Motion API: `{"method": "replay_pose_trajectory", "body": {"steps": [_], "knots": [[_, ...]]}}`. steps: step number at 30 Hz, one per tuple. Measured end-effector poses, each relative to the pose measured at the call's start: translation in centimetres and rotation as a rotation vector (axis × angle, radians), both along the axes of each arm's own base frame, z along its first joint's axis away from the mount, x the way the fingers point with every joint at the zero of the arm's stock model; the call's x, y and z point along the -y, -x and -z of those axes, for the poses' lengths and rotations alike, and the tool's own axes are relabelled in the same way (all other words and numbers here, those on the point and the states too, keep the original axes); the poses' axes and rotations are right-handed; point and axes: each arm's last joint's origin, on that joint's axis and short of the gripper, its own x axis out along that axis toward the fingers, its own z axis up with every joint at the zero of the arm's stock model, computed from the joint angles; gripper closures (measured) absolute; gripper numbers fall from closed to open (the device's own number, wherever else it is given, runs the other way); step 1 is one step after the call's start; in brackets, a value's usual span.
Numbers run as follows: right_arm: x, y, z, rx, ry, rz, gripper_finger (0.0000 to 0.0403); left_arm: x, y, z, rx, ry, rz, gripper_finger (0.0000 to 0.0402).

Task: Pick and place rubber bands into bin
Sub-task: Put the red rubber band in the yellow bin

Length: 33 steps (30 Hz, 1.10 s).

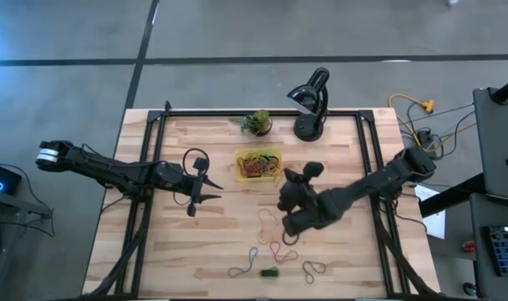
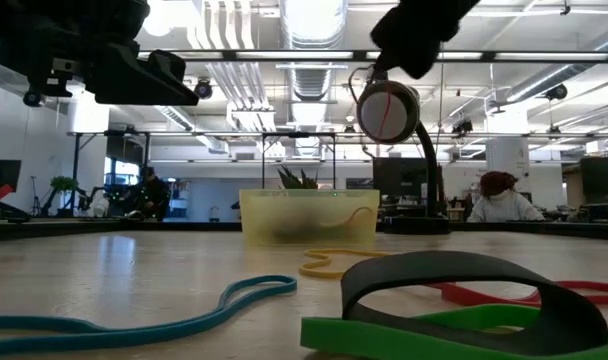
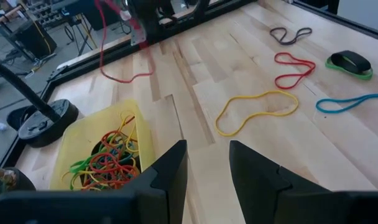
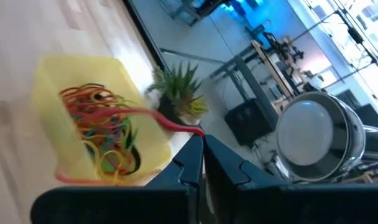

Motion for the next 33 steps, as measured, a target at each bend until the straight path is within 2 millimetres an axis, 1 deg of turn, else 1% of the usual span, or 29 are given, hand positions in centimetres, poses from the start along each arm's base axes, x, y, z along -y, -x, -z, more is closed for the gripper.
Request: {"method": "replay_pose_trajectory", "body": {"steps": [7,12,20,24,28,33], "knots": [[3.0,-2.0,-0.3,0.011,-0.009,0.053,0.0395,0.1,-0.4,0.2,0.004,-0.001,0.001,0.0297],[5.1,-3.3,-0.5,0.023,-0.059,0.067,0.0395,0.1,-0.9,0.5,-0.003,-0.003,0.003,0.0297],[8.7,-5.2,-1.0,0.047,-0.167,0.011,0.0394,0.2,-1.2,0.6,0.004,-0.006,0.004,0.0297],[10.5,-5.7,-1.0,0.059,-0.213,-0.006,0.0394,0.1,-1.2,0.7,0.001,-0.007,0.004,0.0297],[12.2,-6.2,-0.3,0.053,-0.252,-0.002,0.0394,0.1,-1.2,0.7,0.001,-0.009,0.003,0.0297],[14.0,-7.5,2.2,0.019,-0.315,-0.013,0.0394,0.1,-1.2,0.7,0.001,-0.009,0.003,0.0297]]}}
